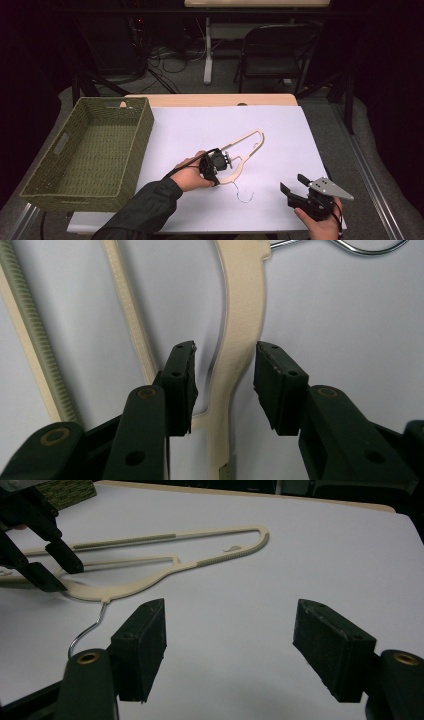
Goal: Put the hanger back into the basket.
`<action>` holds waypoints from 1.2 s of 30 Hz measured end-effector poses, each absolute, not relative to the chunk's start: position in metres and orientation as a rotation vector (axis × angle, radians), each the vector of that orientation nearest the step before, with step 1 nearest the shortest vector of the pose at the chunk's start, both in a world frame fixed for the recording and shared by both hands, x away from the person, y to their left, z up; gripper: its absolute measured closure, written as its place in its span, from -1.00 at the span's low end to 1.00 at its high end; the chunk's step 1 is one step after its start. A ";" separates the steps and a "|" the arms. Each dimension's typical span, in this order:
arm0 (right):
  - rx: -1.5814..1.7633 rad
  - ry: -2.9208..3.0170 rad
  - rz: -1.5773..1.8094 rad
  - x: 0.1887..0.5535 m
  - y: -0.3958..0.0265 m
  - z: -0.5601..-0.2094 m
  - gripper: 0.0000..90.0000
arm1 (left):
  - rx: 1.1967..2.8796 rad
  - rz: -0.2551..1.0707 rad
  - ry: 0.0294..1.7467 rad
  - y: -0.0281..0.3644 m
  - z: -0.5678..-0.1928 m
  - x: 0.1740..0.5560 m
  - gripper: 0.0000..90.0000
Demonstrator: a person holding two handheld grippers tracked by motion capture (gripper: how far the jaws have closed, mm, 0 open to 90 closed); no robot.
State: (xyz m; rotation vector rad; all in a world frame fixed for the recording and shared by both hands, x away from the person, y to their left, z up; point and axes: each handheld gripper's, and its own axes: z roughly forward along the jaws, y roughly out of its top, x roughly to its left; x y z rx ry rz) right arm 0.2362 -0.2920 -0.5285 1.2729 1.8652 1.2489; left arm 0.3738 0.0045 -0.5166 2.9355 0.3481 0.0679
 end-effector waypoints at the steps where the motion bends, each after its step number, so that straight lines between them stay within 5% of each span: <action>1: 1.278 1.864 1.251 0.236 -0.292 -0.528 -0.35 | 2.938 0.063 0.346 0.004 -0.517 0.374 0.35; 36: 1.283 1.865 1.258 0.236 -0.293 -0.528 -0.35 | 2.964 -0.014 0.318 -0.005 -0.524 0.379 0.49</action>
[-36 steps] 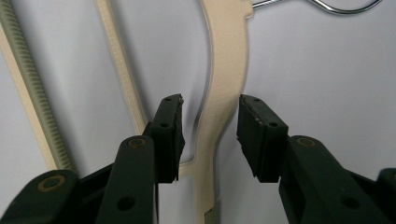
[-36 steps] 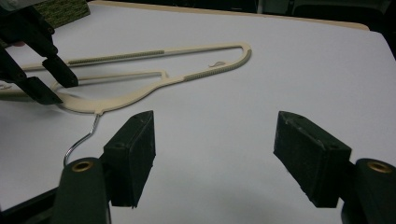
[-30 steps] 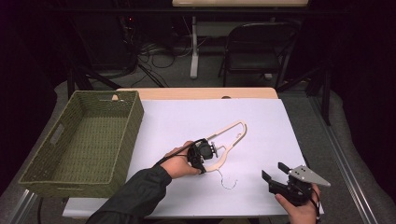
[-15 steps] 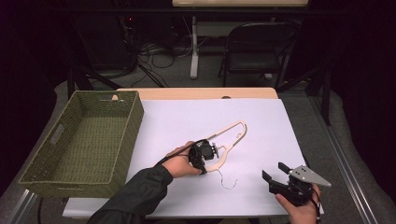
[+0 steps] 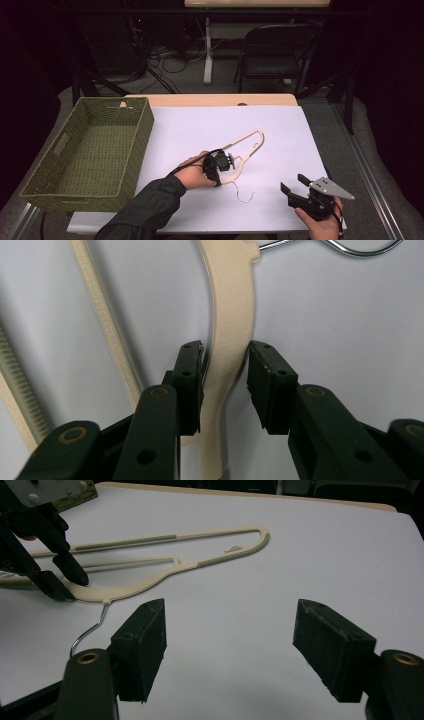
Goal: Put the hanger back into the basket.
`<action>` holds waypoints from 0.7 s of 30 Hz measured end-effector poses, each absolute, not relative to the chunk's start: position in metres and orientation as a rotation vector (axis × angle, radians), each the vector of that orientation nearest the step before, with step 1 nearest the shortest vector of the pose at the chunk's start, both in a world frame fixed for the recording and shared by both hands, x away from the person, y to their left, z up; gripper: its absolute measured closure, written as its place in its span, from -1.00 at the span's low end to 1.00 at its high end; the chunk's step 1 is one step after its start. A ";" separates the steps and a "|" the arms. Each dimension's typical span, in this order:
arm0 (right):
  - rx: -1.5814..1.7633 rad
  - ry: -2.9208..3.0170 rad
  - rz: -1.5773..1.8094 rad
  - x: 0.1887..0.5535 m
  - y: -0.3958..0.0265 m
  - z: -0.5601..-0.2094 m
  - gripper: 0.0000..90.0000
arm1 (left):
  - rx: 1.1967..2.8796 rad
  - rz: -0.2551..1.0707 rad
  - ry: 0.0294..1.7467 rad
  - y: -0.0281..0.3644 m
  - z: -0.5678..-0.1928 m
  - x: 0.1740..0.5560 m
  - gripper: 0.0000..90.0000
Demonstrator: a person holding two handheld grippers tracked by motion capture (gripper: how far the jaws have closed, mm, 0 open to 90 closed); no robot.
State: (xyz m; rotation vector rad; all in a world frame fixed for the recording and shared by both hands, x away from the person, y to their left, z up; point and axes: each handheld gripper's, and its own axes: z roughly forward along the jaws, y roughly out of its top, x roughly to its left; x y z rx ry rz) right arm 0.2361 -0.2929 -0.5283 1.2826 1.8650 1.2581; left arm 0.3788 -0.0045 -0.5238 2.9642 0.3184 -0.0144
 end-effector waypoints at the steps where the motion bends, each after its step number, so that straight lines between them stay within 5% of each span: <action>1: 1.279 1.855 1.267 0.237 -0.293 -0.529 -0.35 | 2.966 -0.014 0.317 -0.005 -0.524 0.379 0.49; 21: 1.279 1.860 1.269 0.237 -0.293 -0.529 -0.35 | 2.995 -0.008 0.294 -0.009 -0.524 0.379 0.51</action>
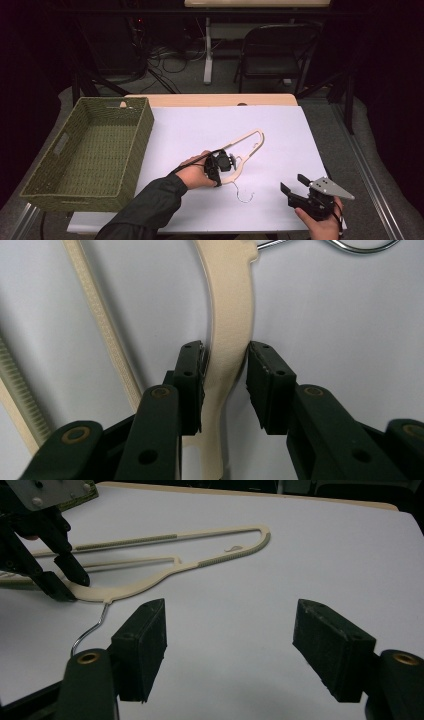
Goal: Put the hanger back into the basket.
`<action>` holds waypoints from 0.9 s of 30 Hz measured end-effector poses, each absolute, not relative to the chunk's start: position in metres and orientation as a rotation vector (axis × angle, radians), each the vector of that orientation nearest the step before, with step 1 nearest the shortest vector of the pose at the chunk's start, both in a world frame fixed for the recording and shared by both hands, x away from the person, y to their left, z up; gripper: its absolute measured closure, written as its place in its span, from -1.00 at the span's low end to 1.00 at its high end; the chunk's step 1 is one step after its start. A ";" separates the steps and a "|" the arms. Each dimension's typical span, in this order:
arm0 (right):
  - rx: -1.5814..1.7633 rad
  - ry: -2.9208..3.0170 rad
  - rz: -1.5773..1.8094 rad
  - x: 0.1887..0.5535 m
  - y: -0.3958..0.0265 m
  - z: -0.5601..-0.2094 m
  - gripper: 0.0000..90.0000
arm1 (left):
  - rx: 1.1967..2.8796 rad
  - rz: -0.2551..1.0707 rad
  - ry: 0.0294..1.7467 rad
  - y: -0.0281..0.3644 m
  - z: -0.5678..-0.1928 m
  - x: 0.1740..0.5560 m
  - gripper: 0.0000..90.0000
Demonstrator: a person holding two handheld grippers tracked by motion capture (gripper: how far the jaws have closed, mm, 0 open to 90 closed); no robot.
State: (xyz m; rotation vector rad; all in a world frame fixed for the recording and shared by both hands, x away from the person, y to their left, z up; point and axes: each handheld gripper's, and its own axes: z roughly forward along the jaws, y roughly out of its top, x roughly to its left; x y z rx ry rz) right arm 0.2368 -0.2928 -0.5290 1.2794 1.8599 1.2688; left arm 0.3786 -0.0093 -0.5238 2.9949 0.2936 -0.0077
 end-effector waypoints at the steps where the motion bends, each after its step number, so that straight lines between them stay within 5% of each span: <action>1: 1.280 1.860 1.268 0.237 -0.293 -0.529 -0.35 | 3.000 -0.008 0.286 -0.010 -0.524 0.378 0.52; 13: 1.286 1.865 1.263 0.237 -0.294 -0.529 -0.35 | 3.044 0.012 0.195 -0.015 -0.523 0.374 0.65; 27: 1.294 1.866 1.264 0.237 -0.295 -0.529 -0.35 | 3.057 -0.012 0.277 -0.016 -0.522 0.374 0.67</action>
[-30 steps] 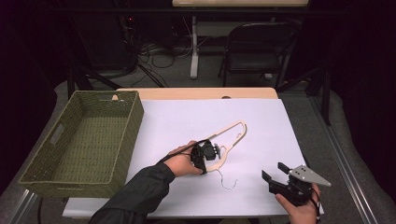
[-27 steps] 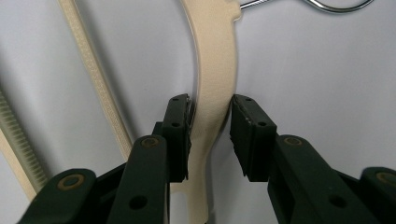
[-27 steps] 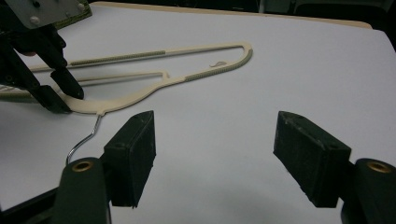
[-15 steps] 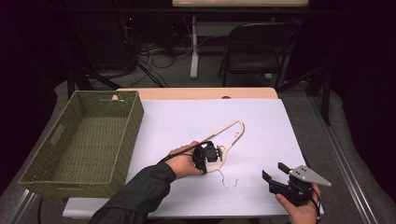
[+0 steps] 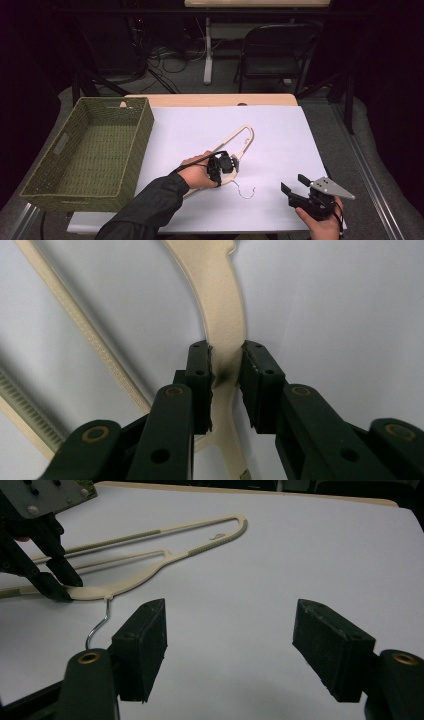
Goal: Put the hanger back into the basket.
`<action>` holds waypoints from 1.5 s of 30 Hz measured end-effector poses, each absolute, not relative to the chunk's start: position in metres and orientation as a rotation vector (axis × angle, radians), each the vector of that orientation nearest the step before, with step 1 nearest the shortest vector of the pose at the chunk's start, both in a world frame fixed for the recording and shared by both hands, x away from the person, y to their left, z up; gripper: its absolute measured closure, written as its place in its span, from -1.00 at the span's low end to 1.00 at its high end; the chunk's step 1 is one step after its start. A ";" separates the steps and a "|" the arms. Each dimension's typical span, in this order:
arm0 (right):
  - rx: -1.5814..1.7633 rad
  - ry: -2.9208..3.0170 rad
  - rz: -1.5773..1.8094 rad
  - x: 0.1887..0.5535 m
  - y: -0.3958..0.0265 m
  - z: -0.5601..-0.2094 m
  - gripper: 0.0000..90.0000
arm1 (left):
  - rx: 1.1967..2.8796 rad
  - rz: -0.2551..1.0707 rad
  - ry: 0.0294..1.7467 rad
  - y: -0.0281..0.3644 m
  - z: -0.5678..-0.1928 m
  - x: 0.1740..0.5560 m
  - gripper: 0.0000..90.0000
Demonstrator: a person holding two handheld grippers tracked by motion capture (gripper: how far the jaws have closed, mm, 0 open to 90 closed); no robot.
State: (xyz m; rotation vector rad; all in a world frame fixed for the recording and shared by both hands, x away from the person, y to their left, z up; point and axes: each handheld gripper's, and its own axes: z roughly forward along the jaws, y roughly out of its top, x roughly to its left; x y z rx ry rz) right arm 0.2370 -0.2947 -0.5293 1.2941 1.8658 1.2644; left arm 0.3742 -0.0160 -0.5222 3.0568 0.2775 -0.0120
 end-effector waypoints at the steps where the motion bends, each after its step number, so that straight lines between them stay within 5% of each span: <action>1: 1.295 1.867 1.262 0.237 -0.295 -0.529 -0.35 | 3.058 -0.012 0.277 -0.016 -0.522 0.374 0.67; 45: 1.299 1.859 1.263 0.236 -0.296 -0.529 -0.35 | 2.972 0.061 0.454 0.003 -0.477 0.371 0.68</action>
